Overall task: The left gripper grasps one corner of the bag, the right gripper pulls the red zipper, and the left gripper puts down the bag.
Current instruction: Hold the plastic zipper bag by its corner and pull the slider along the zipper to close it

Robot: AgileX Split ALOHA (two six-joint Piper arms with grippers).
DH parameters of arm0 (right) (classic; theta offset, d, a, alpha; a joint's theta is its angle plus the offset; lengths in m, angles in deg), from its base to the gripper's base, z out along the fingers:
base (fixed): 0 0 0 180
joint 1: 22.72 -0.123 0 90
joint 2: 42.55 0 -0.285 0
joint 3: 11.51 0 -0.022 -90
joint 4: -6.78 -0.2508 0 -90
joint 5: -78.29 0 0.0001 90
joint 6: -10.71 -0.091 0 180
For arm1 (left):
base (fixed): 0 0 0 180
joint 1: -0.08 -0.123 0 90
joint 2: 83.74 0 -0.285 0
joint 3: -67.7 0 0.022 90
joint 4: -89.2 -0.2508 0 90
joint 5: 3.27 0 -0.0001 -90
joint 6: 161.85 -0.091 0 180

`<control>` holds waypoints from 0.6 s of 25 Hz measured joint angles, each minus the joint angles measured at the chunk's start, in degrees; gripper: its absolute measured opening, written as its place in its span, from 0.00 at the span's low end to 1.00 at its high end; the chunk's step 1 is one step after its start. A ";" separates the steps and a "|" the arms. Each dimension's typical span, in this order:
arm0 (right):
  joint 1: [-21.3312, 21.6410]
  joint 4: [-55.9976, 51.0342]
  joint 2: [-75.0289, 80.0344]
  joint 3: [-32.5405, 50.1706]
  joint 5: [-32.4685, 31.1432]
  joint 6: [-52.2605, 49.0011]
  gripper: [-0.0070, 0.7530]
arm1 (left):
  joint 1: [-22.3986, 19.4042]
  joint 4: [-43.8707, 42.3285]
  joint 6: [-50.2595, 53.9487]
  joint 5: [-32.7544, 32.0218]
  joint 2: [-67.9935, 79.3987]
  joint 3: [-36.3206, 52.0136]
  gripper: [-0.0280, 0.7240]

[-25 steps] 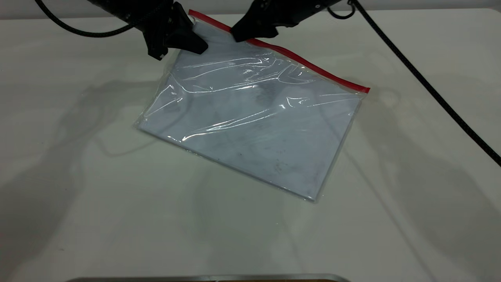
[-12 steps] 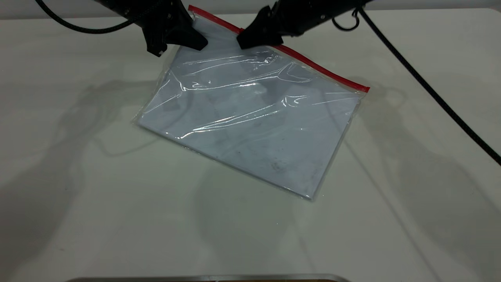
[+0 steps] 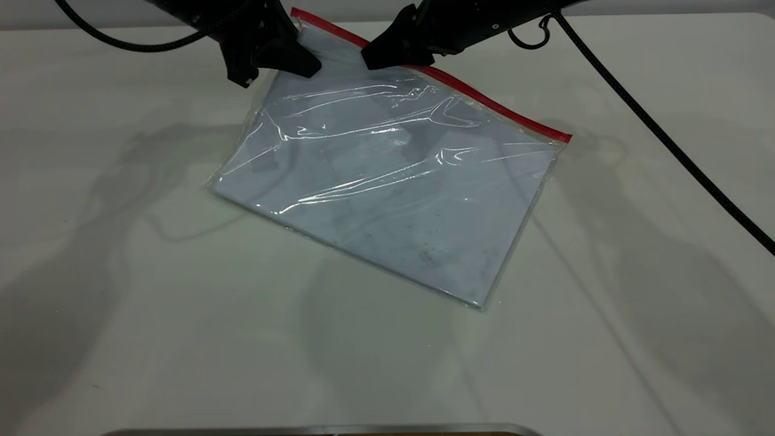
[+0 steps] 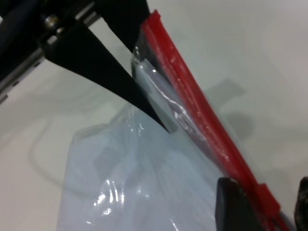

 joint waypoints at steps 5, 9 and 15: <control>0.00 -0.42 0.00 0.00 -0.58 -0.01 0.40 | 0.00 0.00 0.00 0.00 0.00 0.00 0.11; 0.00 -0.49 0.00 0.00 -0.70 0.15 0.30 | 0.00 0.00 0.00 0.00 0.00 0.00 0.11; 0.06 -0.49 0.00 0.00 -0.92 1.35 0.09 | 0.00 0.00 0.06 -0.05 0.00 0.00 0.11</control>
